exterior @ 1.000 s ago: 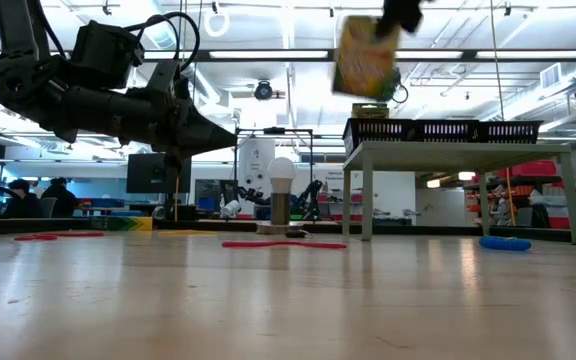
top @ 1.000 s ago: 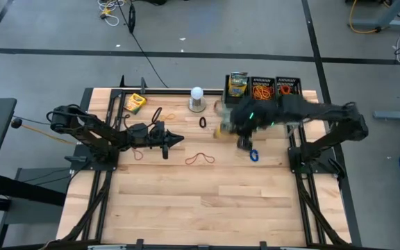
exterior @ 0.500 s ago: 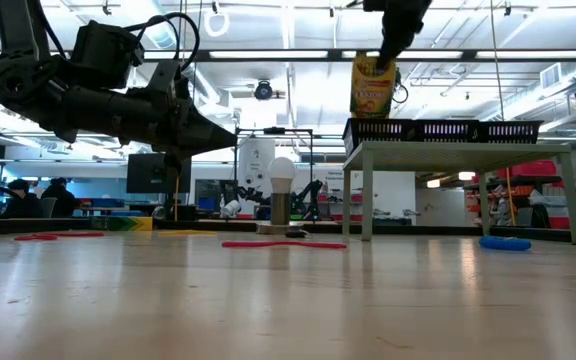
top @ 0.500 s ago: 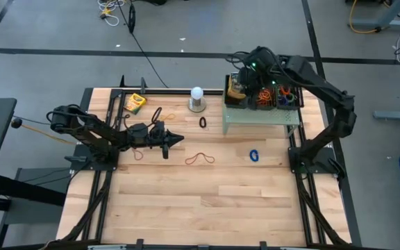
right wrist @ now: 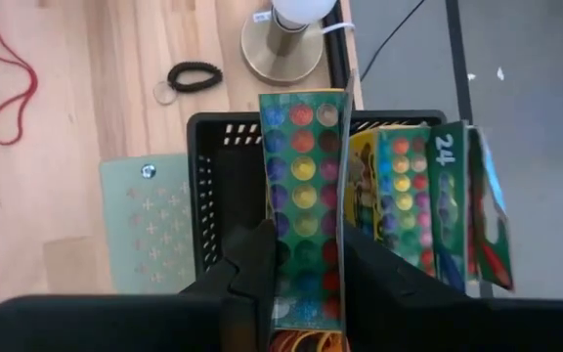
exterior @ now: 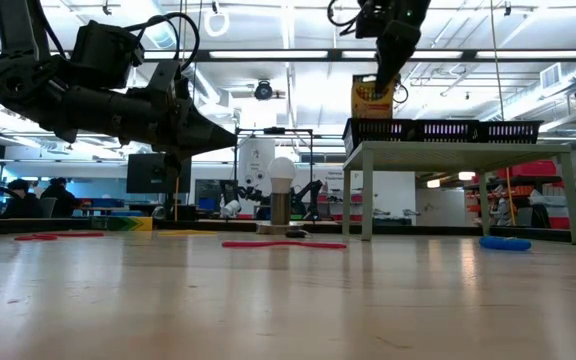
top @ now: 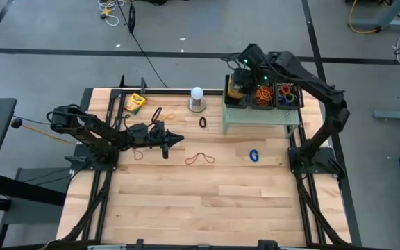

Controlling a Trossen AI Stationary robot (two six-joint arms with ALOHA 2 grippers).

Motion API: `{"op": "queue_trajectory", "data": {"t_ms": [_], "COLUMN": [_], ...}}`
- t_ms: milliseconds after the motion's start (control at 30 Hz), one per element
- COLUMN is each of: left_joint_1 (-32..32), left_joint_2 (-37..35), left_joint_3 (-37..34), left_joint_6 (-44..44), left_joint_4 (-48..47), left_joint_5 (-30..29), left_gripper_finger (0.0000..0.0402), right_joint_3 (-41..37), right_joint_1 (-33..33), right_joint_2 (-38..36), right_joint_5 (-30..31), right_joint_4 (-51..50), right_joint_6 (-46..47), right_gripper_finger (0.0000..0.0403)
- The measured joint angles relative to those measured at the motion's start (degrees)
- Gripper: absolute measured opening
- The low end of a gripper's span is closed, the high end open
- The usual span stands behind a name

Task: Pick & Place Office Desk Supplies
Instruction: Put the bottom crayon box into the left basket on the shelf

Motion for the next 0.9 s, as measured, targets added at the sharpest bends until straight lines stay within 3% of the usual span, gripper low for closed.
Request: {"op": "queue_trajectory", "data": {"t_ms": [900], "left_joint_1": [0.01], "left_joint_2": [0.00], "left_joint_3": [-0.01], "left_joint_6": [0.24], "left_joint_4": [-0.02], "left_joint_5": [-0.01], "left_gripper_finger": [0.0010], "right_joint_3": [-0.04], "right_joint_1": [-0.26], "right_joint_2": [2.41], "right_joint_5": [1.74], "right_joint_4": [0.12], "right_joint_6": [0.93], "right_gripper_finger": [0.0101]}}
